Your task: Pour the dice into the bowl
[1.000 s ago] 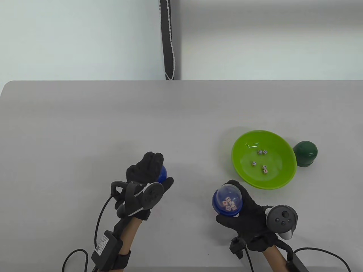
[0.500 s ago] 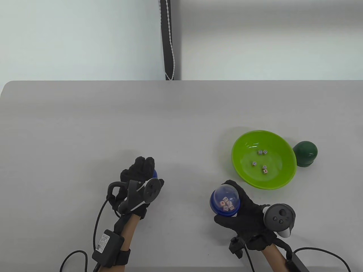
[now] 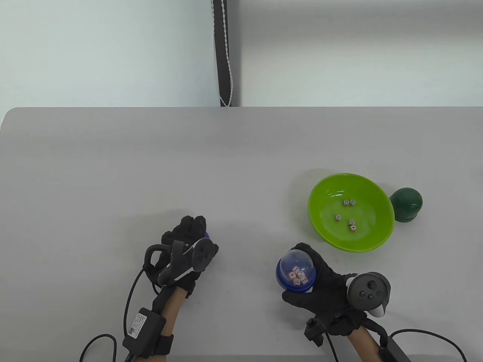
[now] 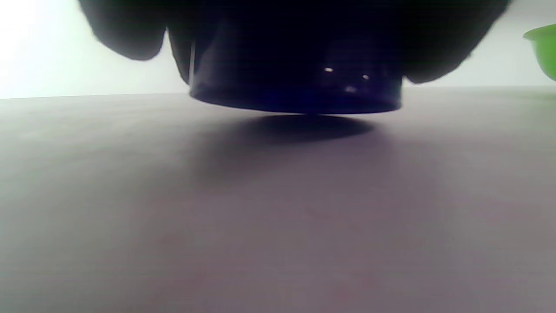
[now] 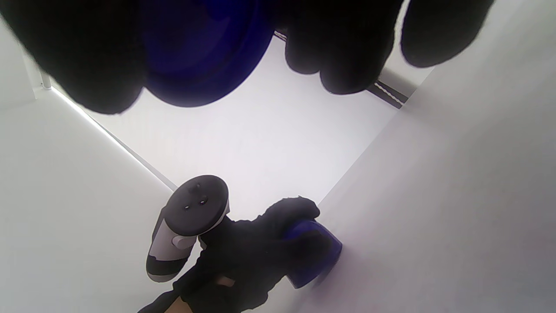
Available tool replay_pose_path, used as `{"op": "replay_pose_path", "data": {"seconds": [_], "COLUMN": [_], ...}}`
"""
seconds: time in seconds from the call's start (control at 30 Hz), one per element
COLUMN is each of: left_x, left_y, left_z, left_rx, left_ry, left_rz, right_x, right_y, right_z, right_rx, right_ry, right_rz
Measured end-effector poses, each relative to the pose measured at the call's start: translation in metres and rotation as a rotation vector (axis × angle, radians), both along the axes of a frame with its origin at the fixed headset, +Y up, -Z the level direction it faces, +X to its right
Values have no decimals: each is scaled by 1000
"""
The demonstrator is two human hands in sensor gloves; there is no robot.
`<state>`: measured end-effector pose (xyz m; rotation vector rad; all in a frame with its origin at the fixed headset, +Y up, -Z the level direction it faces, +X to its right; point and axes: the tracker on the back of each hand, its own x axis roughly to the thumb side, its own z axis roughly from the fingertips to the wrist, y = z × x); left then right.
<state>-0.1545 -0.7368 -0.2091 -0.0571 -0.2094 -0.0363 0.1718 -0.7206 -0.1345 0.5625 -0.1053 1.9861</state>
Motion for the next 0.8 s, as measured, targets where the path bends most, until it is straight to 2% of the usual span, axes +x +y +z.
{"op": "replay_pose_path", "data": {"seconds": [0.1, 0.37, 0.5, 0.57, 0.7, 0.8], "left_x": [1, 1, 1, 3, 23, 53], "left_y": [-3, -2, 14, 29, 64, 83], "left_z": [-1, 0, 8, 15, 34, 50], "left_rx": [-40, -46, 16, 57, 145, 109], "left_ry": [-1, 8, -23, -47, -186, -317], "left_rz": [-9, -9, 6, 98, 447, 748], "right_x": [0, 0, 3, 5, 9, 6], "right_y": [0, 0, -1, -2, 0, 1], "right_z": [0, 0, -1, -2, -3, -4], "right_rx": [3, 7, -2, -1, 1, 8], "right_ry": [2, 6, -9, -30, -47, -34], "right_rz": [3, 2, -1, 12, 15, 12]}}
